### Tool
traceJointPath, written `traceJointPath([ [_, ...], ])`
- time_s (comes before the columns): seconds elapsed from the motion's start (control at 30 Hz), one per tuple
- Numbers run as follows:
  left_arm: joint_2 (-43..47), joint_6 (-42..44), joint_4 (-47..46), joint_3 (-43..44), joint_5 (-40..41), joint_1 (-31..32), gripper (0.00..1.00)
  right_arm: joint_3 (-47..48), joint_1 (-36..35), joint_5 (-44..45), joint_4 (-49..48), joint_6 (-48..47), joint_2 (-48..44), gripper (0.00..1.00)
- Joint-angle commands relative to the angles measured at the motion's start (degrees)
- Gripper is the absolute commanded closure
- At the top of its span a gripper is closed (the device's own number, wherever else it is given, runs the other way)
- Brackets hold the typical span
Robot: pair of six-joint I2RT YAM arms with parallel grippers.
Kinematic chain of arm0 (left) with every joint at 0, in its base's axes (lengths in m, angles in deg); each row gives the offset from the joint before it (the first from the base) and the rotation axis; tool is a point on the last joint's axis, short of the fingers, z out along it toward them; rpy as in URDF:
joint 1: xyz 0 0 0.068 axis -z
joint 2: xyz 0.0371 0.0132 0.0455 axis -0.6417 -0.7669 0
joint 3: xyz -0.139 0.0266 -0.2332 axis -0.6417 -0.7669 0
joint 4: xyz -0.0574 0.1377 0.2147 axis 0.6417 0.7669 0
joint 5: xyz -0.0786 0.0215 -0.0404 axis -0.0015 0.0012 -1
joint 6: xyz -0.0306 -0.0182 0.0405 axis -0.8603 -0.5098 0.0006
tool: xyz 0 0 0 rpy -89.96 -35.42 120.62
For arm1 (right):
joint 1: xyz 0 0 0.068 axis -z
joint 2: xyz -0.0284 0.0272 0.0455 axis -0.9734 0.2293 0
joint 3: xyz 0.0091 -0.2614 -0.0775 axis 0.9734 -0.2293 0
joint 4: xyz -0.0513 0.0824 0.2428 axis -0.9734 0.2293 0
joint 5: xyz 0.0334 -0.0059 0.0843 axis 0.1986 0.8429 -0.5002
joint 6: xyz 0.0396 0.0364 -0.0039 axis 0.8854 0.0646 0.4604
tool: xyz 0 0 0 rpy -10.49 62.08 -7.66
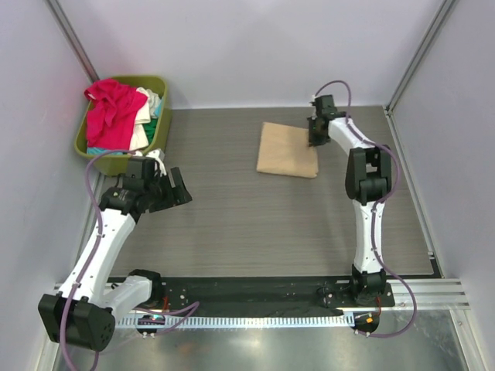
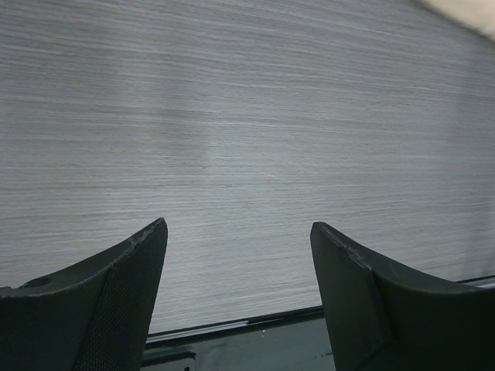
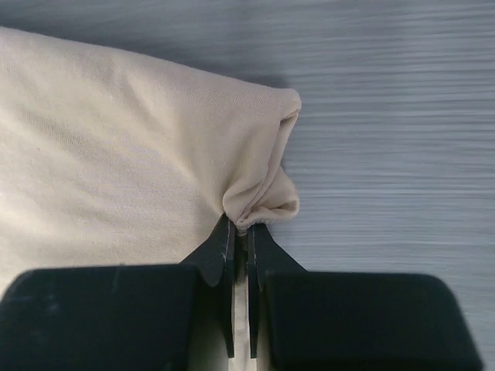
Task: Fold and stack the t-shirts
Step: Neatly place the folded tshirt to the corner
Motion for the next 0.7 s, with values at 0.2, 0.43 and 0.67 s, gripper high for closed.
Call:
traceJointPath([
  [0.2, -2.64, 0.95, -2.43, -0.54, -2.47, -0.09, 0.25, 8.48, 11.49, 20.48, -7.53, -19.86, 1.53, 0.99],
  [0.43, -4.40, 0.95, -2.42, -0.45, -2.46, 0.00, 0.26, 22.20, 17.12, 22.96, -13.69, -27.60, 11.02, 0.99],
  [0.67, -6.33, 0.86, -2.25, -0.36, -2.38, 0.00, 0.27, 23.43, 18.88, 26.49, -24.94, -33.85, 15.24, 0.99],
])
